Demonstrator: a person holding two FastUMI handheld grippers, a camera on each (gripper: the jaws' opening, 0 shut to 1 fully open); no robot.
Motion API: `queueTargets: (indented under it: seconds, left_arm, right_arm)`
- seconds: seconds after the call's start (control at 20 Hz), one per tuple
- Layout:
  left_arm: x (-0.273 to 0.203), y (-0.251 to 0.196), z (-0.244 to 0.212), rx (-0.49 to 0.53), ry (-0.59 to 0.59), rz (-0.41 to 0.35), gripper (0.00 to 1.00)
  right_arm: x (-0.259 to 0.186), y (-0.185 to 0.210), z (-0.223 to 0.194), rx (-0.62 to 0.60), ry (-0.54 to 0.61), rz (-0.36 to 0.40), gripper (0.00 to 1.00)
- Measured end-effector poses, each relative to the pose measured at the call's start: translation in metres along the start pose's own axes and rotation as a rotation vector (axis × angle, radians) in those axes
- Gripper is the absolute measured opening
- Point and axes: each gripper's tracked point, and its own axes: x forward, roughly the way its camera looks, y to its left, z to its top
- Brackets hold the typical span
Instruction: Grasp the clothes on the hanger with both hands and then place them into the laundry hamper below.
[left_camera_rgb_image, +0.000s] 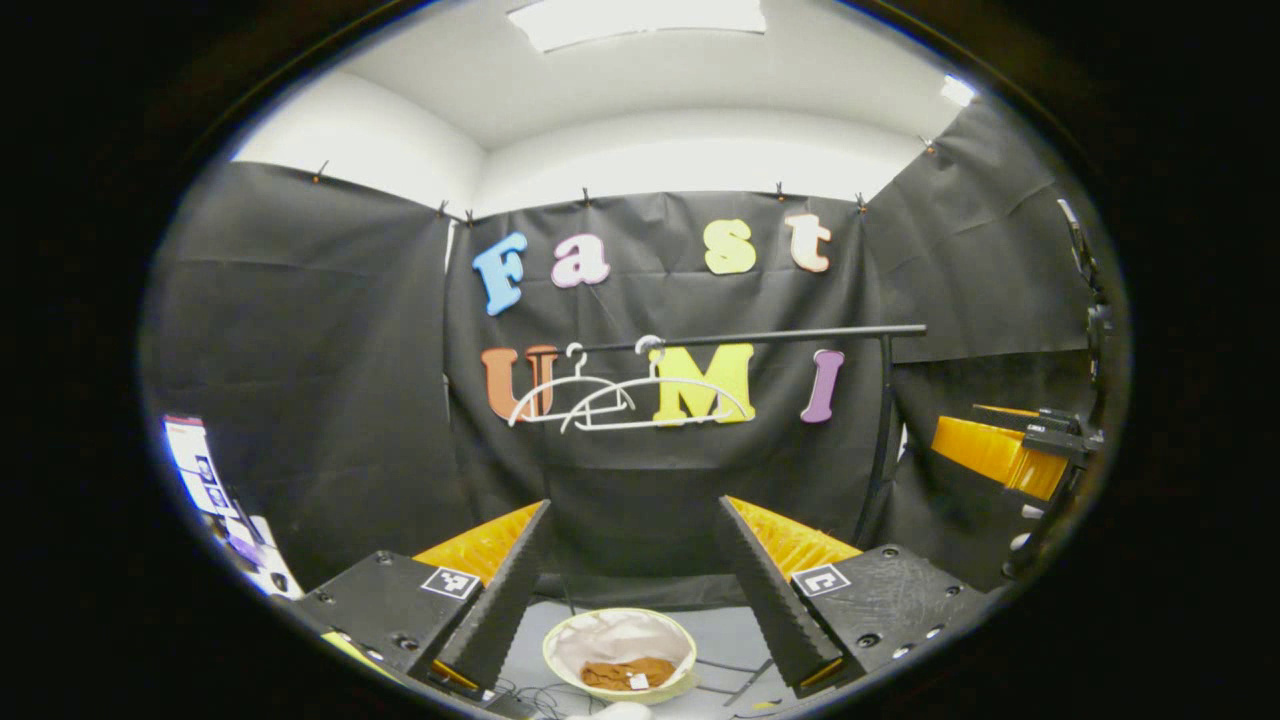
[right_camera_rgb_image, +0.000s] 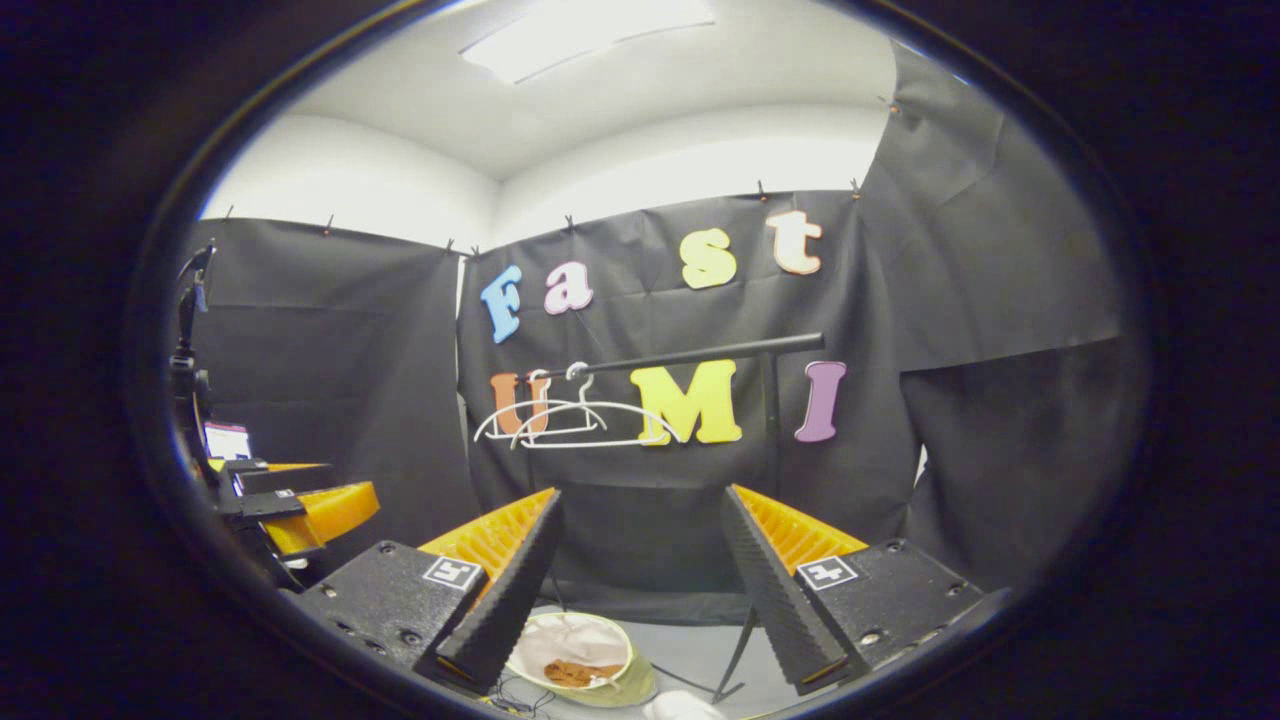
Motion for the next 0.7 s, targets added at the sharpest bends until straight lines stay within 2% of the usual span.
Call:
queueTargets:
  seconds: [0.2,0.3,0.45,0.6,0.7]
  left_arm:
    - [-0.038,-0.003,0.003,0.015,-0.009,0.015,0.99]
    - [-0.050,0.003,-0.003,0.011,-0.011,0.035,0.98]
    - [-0.065,0.015,-0.015,0.005,-0.002,0.052,0.98]
    - [-0.073,0.040,-0.020,0.019,0.005,0.079,0.99]
    - [-0.074,0.044,-0.013,0.007,-0.003,0.070,0.99]
  right_arm:
    - [-0.008,-0.002,0.007,0.065,0.018,0.007,0.99]
    - [-0.009,-0.004,0.002,0.059,0.015,-0.013,0.99]
    - [-0.040,-0.009,-0.008,0.027,0.012,-0.040,0.99]
    - [-0.055,0.013,-0.020,0.026,0.034,-0.039,0.99]
    - [-0.057,0.024,-0.022,0.000,0.057,-0.055,0.99]
